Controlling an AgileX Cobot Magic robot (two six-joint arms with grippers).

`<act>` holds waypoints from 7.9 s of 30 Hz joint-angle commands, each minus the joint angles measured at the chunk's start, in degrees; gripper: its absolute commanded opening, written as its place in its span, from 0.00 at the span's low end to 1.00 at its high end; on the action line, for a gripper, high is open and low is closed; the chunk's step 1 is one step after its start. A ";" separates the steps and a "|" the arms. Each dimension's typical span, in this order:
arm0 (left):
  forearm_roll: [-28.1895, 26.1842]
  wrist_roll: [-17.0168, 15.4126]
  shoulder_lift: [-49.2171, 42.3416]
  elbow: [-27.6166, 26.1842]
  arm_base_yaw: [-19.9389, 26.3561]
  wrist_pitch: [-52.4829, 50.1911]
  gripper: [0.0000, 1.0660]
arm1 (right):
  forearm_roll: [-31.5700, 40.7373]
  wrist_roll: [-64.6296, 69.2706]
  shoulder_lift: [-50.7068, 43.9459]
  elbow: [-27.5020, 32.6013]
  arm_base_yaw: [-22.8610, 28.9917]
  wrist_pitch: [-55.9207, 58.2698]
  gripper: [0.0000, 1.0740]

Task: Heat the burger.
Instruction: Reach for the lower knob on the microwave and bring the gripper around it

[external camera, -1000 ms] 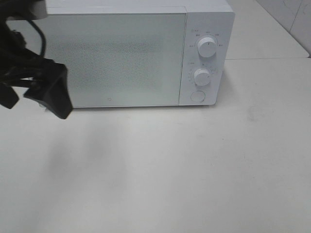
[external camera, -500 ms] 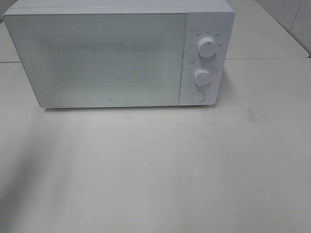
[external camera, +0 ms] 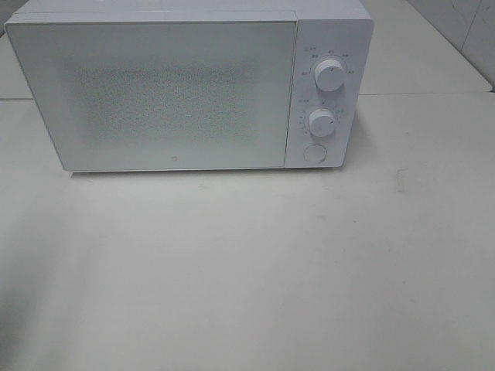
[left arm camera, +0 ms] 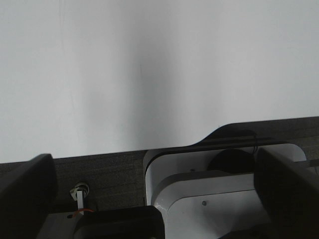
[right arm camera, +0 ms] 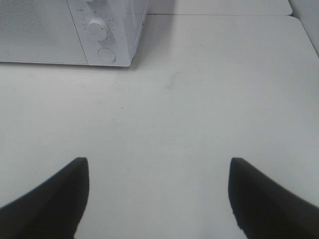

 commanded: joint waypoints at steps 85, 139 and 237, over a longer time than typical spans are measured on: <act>3.09 -0.46 -51.91 9.05 5.56 -5.50 0.94 | 0.11 0.97 -0.34 -1.38 -0.29 -1.15 0.70; 3.09 -0.46 -51.91 9.05 5.56 -5.50 0.94 | 0.46 -3.21 60.85 9.51 -0.29 -89.32 0.70; 3.09 -0.46 -51.51 9.05 5.56 -5.50 0.94 | 50.71 -27.62 118.89 -19.77 28.19 -122.38 0.70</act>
